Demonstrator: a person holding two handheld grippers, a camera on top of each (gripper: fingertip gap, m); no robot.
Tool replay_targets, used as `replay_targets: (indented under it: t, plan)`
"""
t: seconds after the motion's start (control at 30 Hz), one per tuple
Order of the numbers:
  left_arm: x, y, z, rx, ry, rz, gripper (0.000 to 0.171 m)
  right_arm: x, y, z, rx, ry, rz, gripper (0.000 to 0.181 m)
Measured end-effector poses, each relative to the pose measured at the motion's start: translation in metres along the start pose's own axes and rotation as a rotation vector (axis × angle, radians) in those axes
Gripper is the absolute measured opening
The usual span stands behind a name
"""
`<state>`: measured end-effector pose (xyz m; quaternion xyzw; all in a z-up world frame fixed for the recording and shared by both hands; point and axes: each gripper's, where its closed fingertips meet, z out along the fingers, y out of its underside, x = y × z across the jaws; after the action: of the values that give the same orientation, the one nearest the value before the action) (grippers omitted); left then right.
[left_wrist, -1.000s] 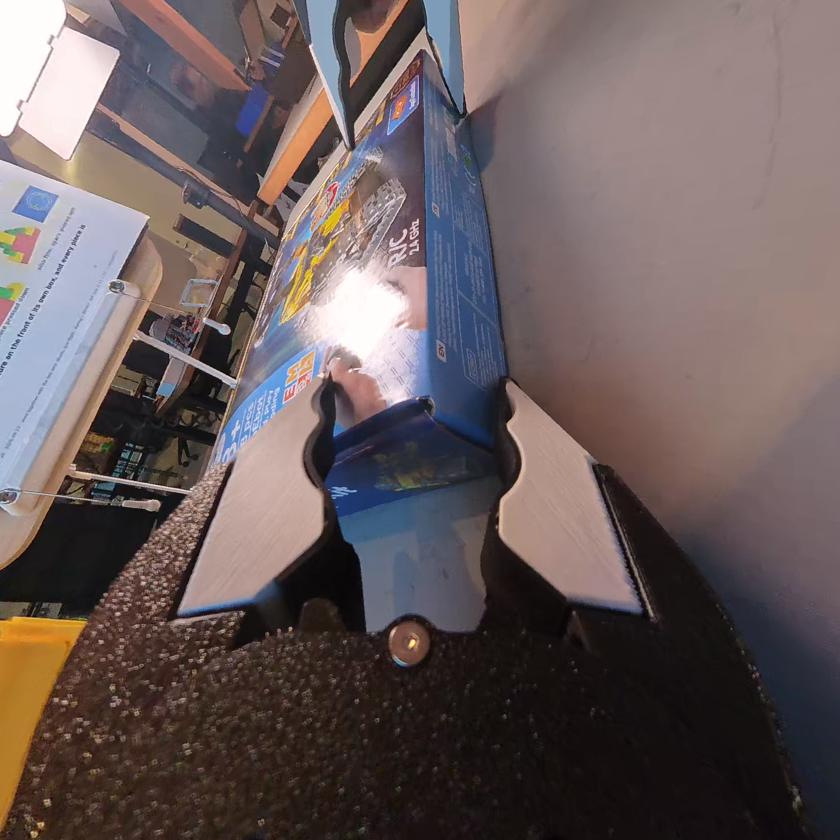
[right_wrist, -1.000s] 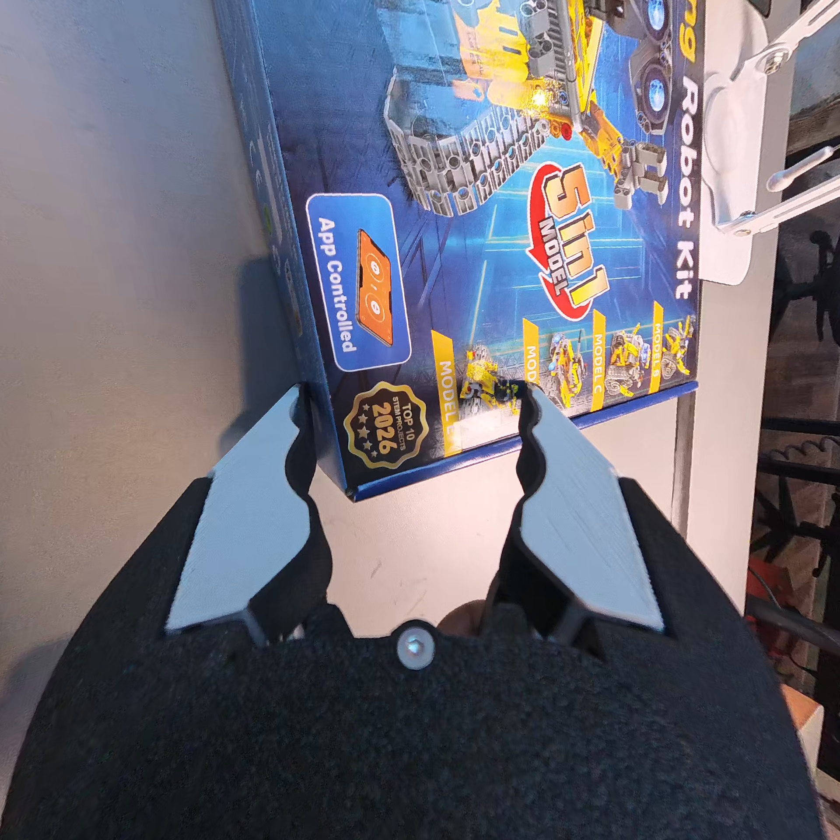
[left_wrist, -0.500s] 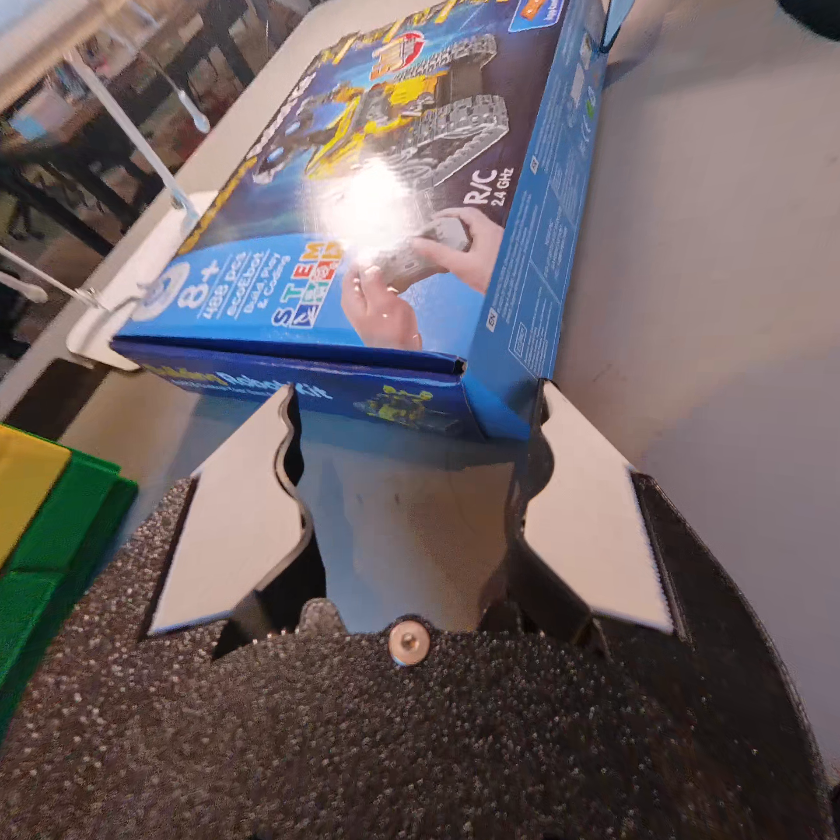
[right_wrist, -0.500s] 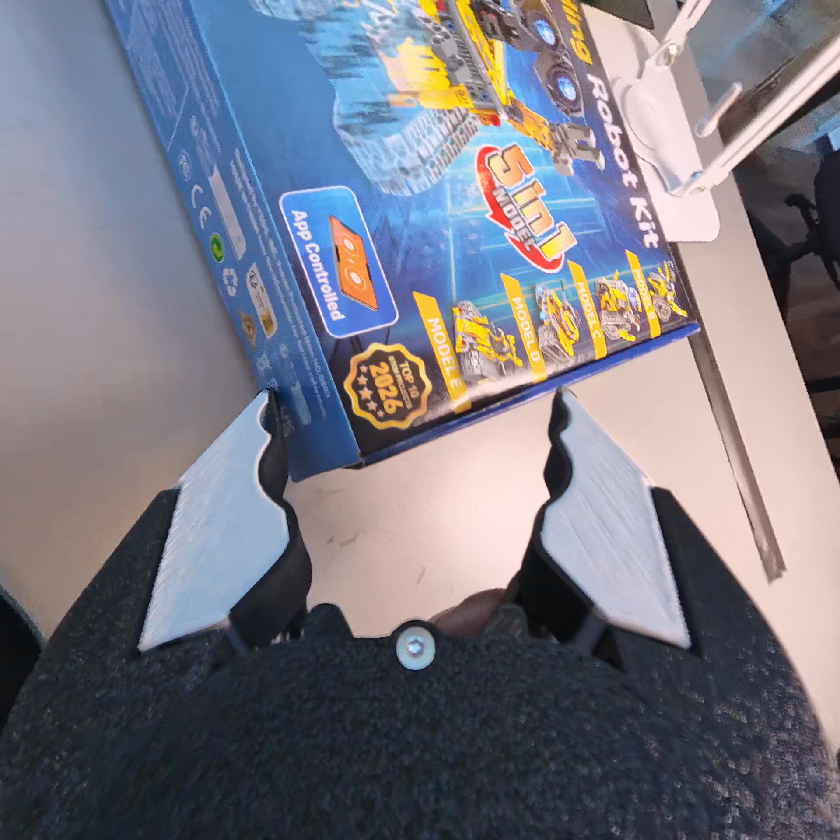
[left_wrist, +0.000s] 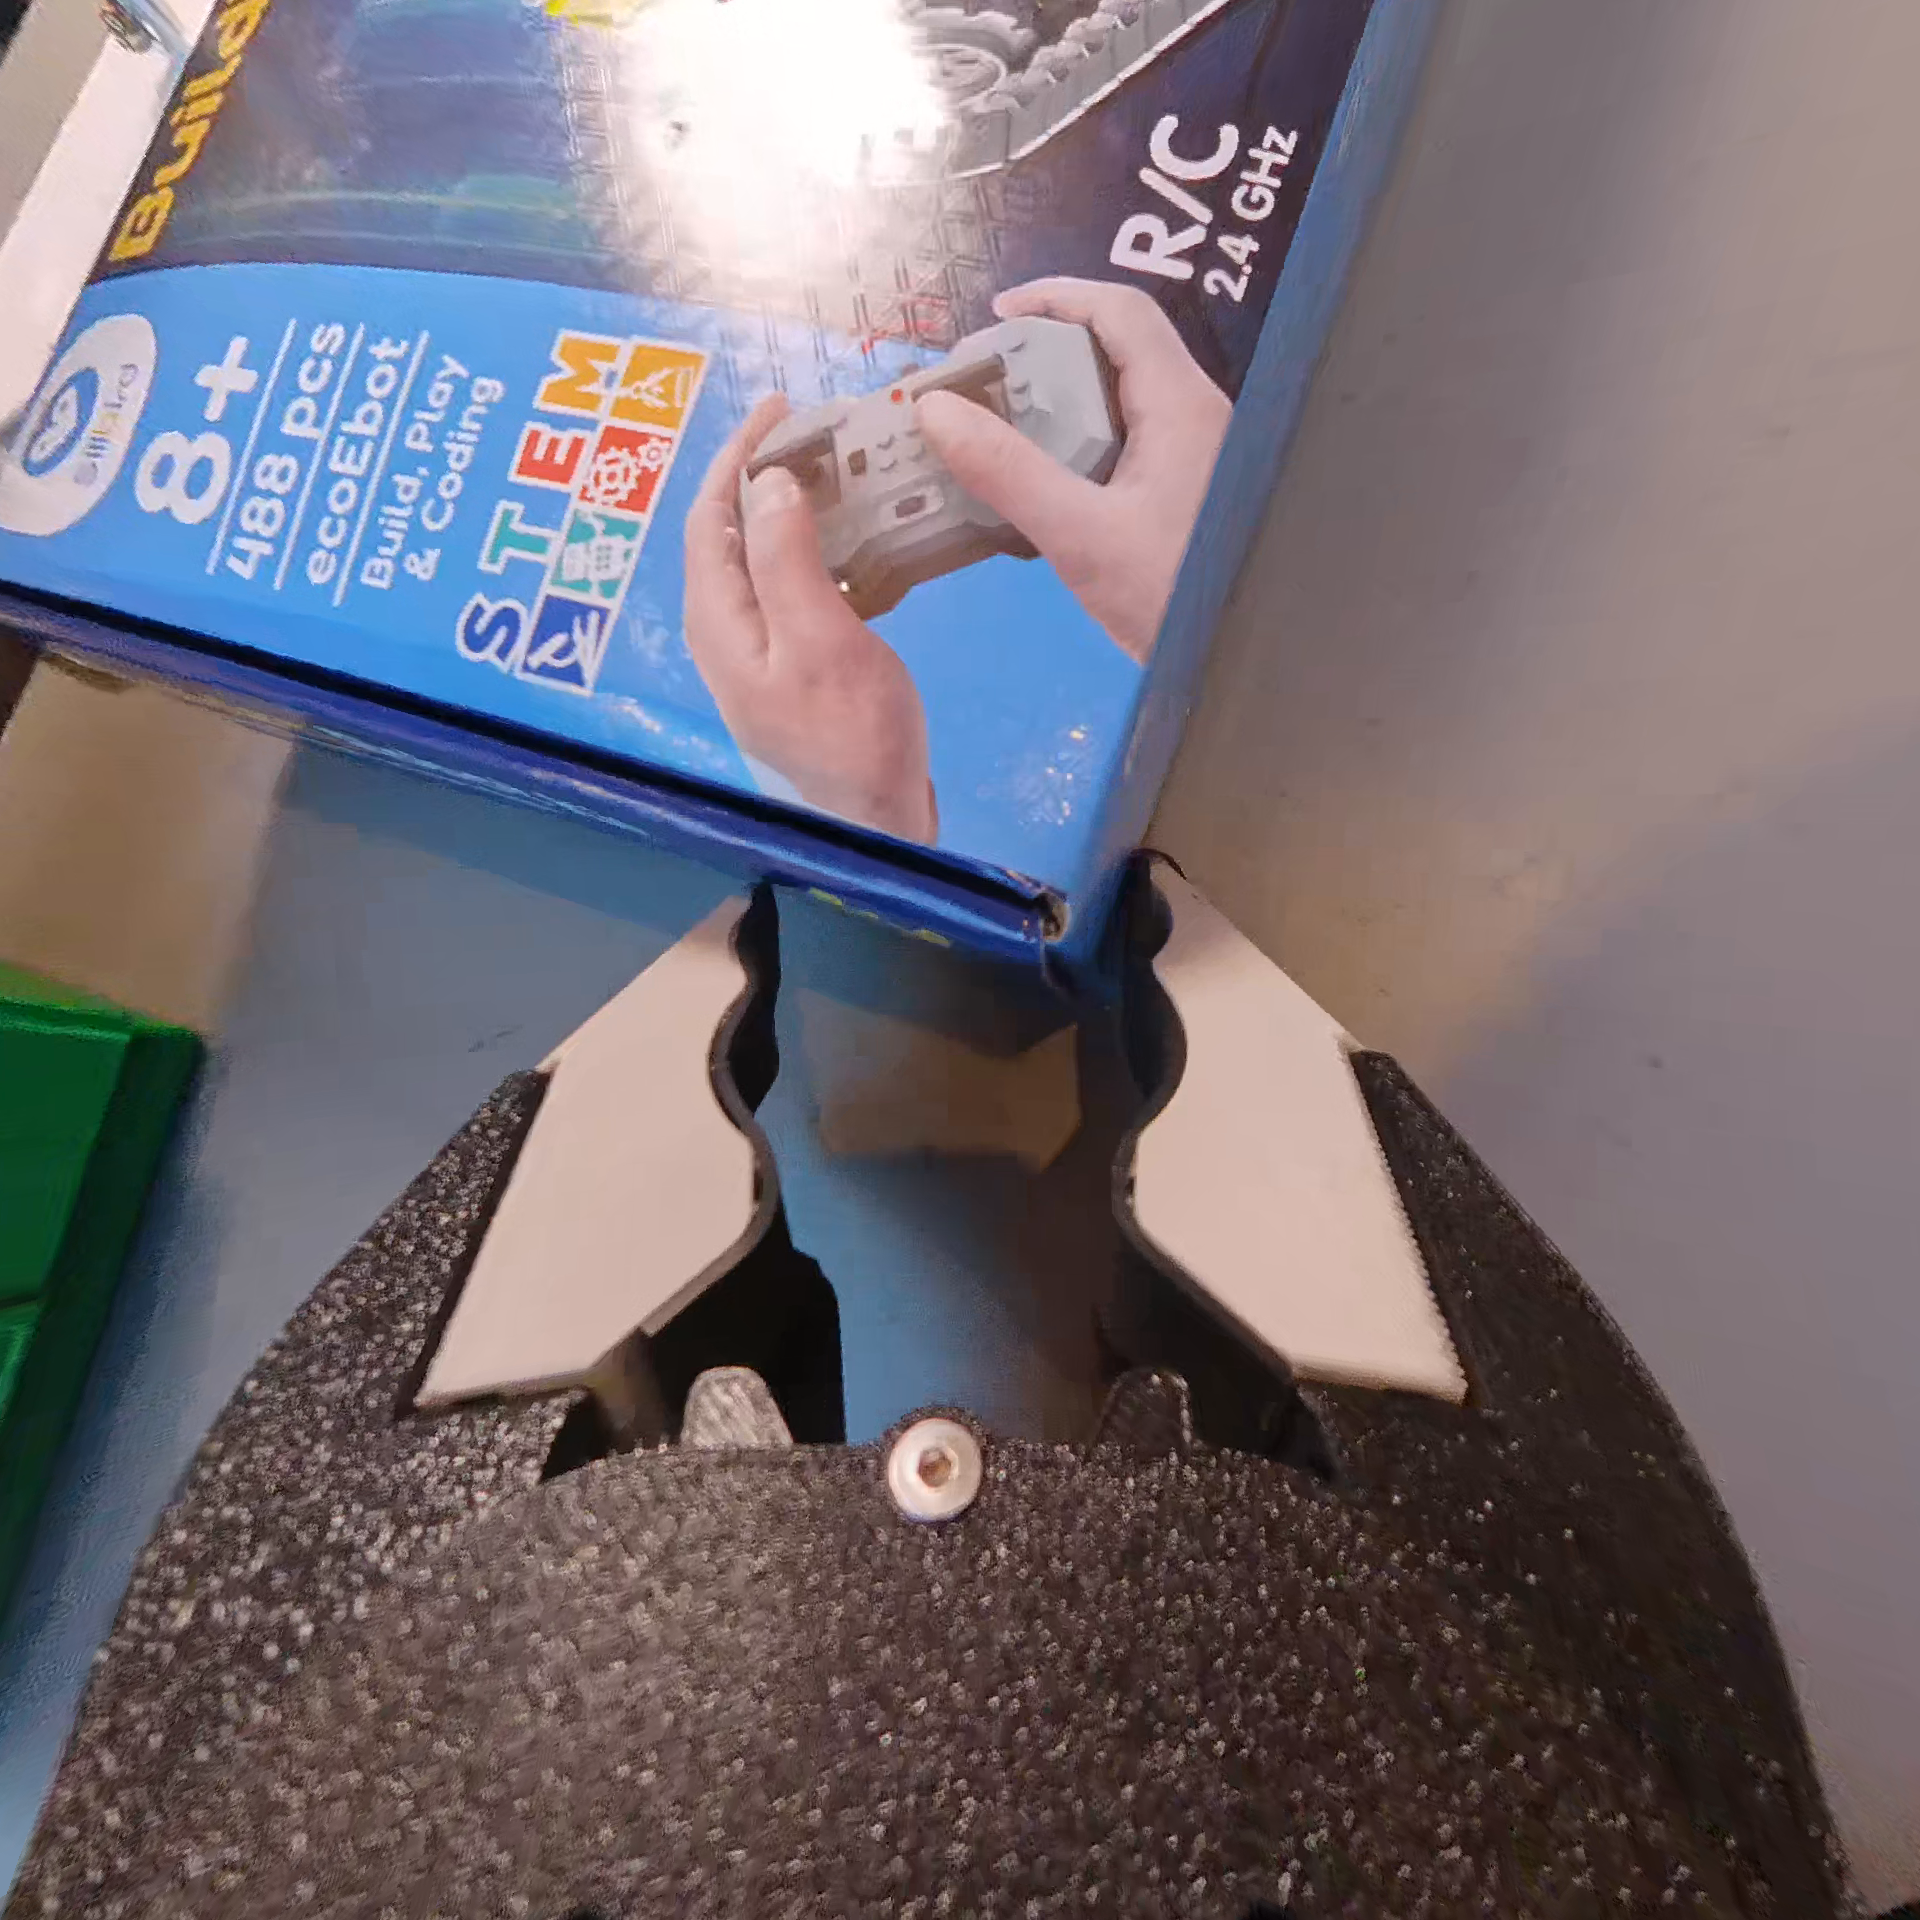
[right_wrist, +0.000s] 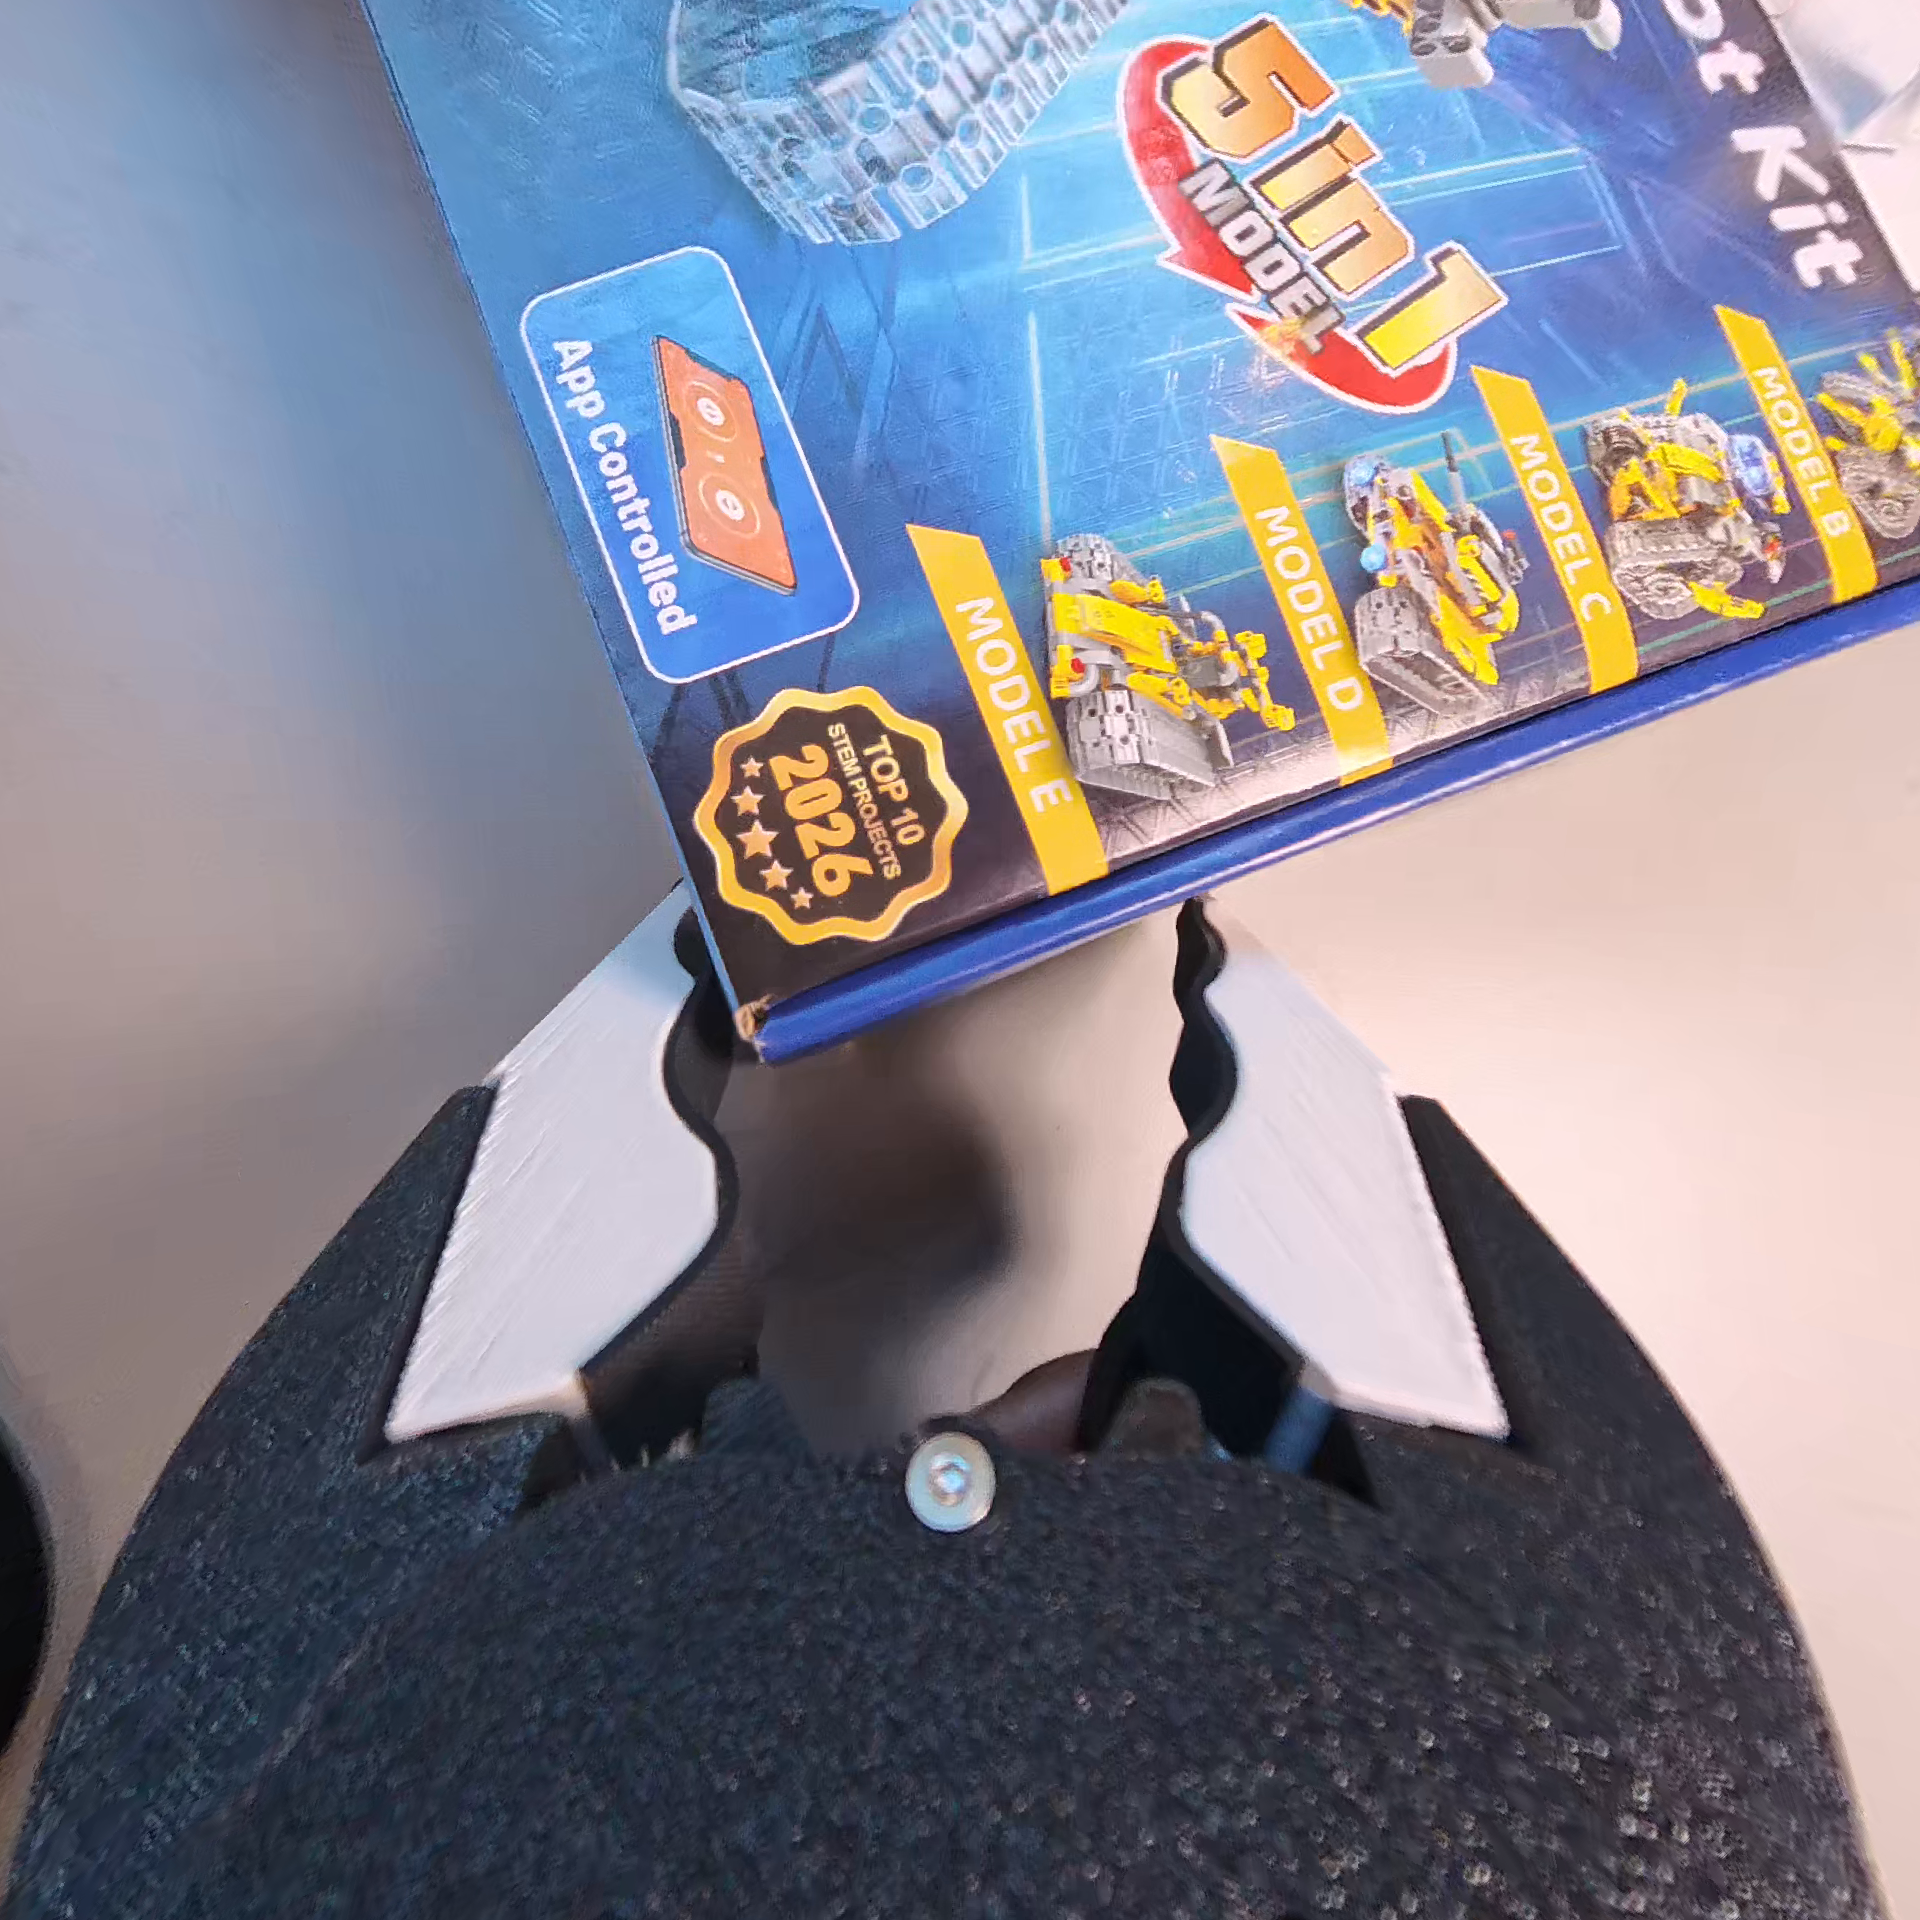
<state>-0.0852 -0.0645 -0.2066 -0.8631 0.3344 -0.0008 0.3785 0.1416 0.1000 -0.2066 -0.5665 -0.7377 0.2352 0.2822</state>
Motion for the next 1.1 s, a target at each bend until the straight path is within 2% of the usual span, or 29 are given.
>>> replay_targets:
  t: [0.2,0.3,0.37,0.5,0.6,0.67,0.73,0.8,0.87,0.93,1.03,1.1]
  plan:
    - [-0.003,0.000,0.001,0.005,-0.020,0.003,0.062,-0.001,0.003,-0.003,0.029,0.003,0.090,0.090]
    - [-0.002,0.001,0.002,0.024,-0.009,-0.029,0.056,-0.007,-0.008,-0.016,0.115,-0.162,0.277,0.102]
    - [-0.001,0.002,0.002,0.037,-0.004,-0.050,0.053,0.009,-0.019,-0.032,0.196,-0.204,0.378,0.104]
    - [-0.001,0.002,0.002,0.040,-0.005,-0.053,0.053,0.071,-0.043,-0.044,0.257,-0.182,0.550,0.120]
    - [-0.002,0.001,0.003,0.043,-0.013,-0.060,0.054,0.111,-0.054,-0.019,0.184,-0.199,0.639,0.127]
    - [-0.003,0.001,0.003,0.039,-0.027,-0.058,0.054,0.126,-0.045,0.007,0.073,-0.244,0.668,0.129]
    - [-0.005,0.000,0.003,0.035,-0.045,-0.048,0.056,0.124,-0.042,0.027,0.023,-0.380,0.761,0.120]
    - [-0.006,0.000,0.004,0.034,-0.049,-0.051,0.057,0.134,-0.044,0.031,0.047,-0.395,0.733,0.106]
    - [-0.008,-0.001,0.005,0.041,-0.054,-0.036,0.056,0.138,-0.044,0.033,0.075,-0.409,0.723,0.100]
    - [-0.007,-0.001,0.005,0.044,-0.063,0.003,0.055,0.140,-0.048,0.034,0.127,-0.386,0.705,0.098]
    - [-0.006,-0.003,0.005,0.054,-0.083,0.060,0.053,0.148,-0.059,0.027,0.245,-0.315,0.653,0.078]
    - [-0.005,-0.004,0.004,0.062,-0.113,0.117,0.052,0.149,-0.064,0.022,0.296,-0.290,0.630,0.078]
